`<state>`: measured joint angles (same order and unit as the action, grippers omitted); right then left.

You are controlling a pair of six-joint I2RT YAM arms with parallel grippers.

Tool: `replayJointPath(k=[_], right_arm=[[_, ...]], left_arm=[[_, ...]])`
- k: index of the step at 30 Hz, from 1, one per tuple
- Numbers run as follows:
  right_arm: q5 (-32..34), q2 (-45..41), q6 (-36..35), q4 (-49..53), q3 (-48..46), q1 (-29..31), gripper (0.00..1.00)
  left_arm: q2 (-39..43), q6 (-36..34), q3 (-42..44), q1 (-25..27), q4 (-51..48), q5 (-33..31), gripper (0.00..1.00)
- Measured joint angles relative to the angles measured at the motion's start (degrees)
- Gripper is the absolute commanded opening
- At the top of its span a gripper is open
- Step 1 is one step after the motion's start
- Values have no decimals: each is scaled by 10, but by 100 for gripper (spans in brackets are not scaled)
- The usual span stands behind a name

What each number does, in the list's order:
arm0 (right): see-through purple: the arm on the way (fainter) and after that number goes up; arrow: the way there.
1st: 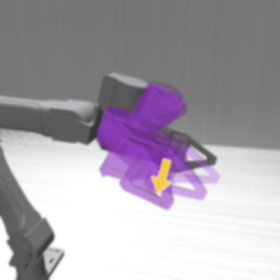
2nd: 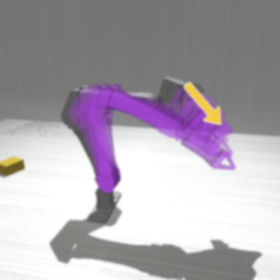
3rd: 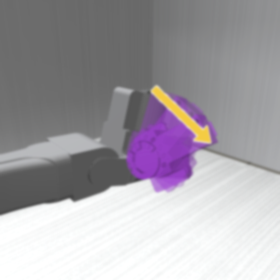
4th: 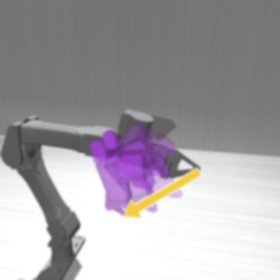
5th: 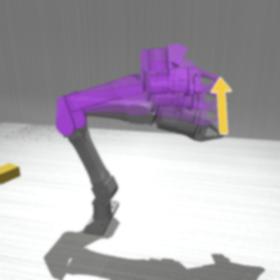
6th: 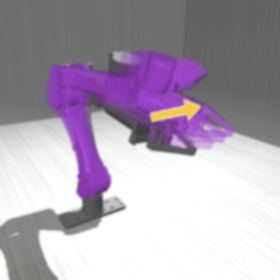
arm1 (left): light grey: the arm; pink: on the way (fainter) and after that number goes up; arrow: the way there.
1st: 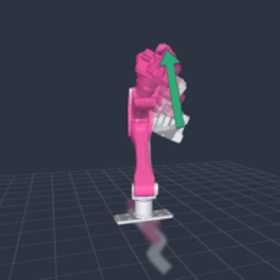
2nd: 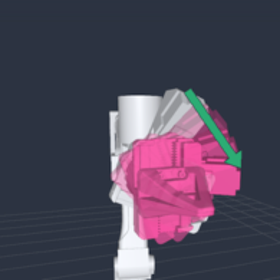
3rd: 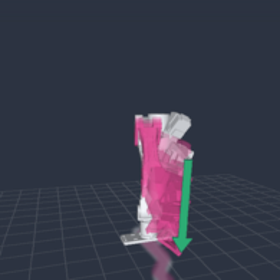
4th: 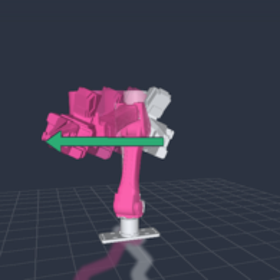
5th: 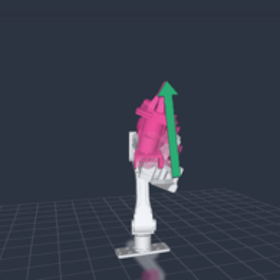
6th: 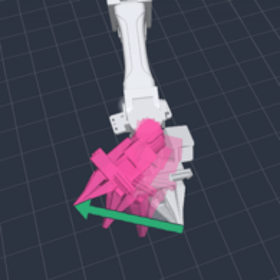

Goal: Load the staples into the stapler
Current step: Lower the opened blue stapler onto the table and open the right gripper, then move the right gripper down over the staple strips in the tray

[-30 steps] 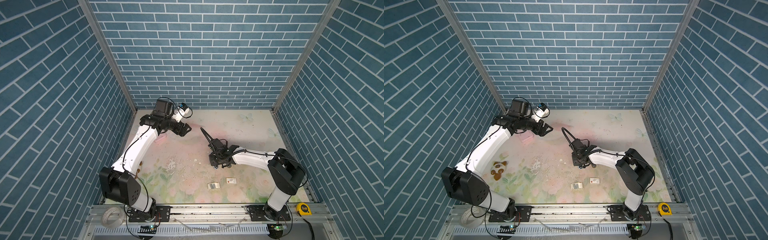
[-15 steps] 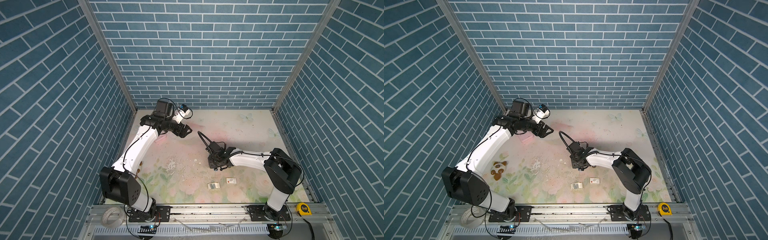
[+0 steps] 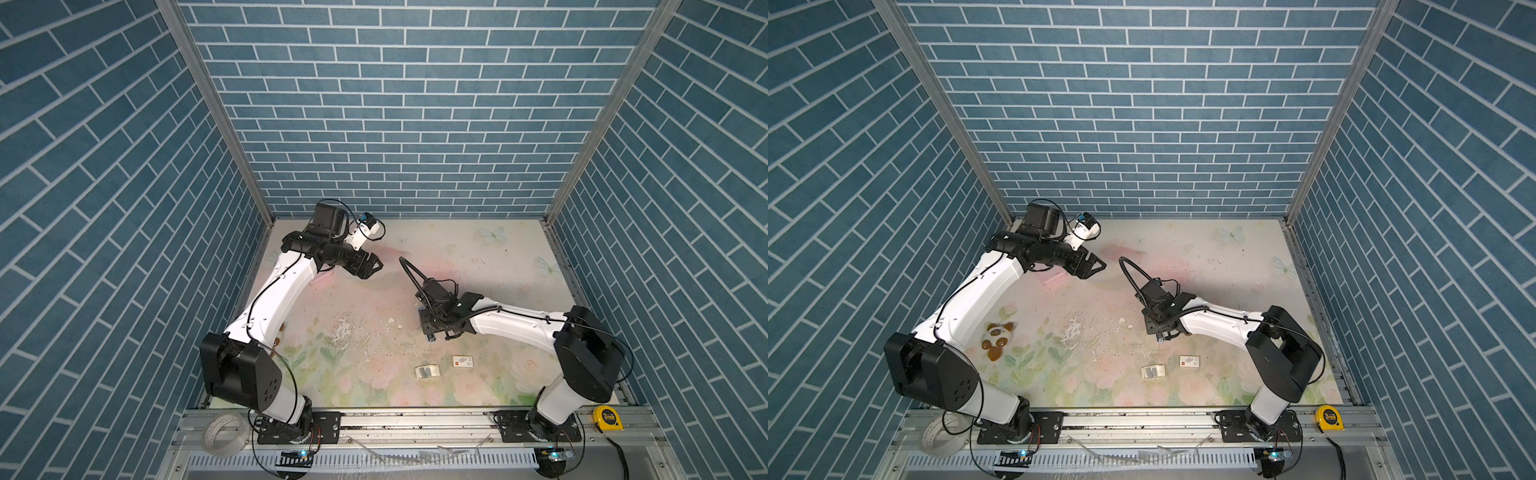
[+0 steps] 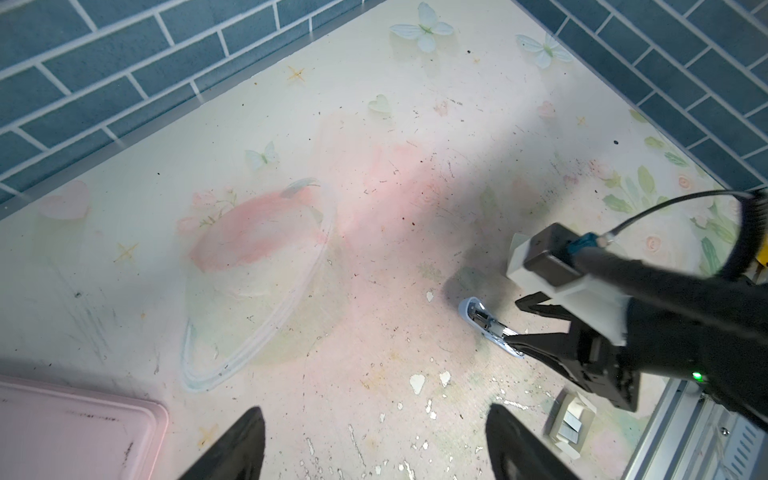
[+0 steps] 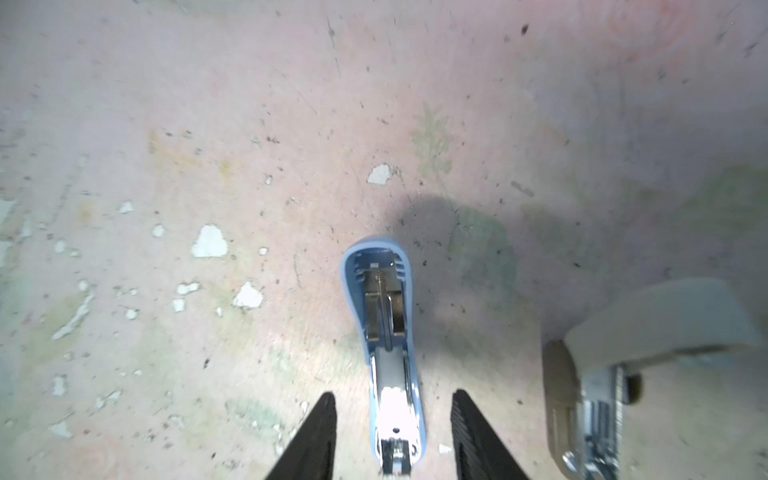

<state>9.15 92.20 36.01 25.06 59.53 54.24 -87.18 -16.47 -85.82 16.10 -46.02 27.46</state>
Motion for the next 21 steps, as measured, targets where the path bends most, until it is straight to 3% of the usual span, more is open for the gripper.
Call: replayJointPath(k=[10, 21], right_arm=[[0, -168, 49, 43, -61, 76, 31], [-15, -116, 131, 63, -83, 156, 28]], left_arm=[[1, -8, -21, 0, -22, -3, 85], [0, -9, -21, 0, -34, 14, 85]])
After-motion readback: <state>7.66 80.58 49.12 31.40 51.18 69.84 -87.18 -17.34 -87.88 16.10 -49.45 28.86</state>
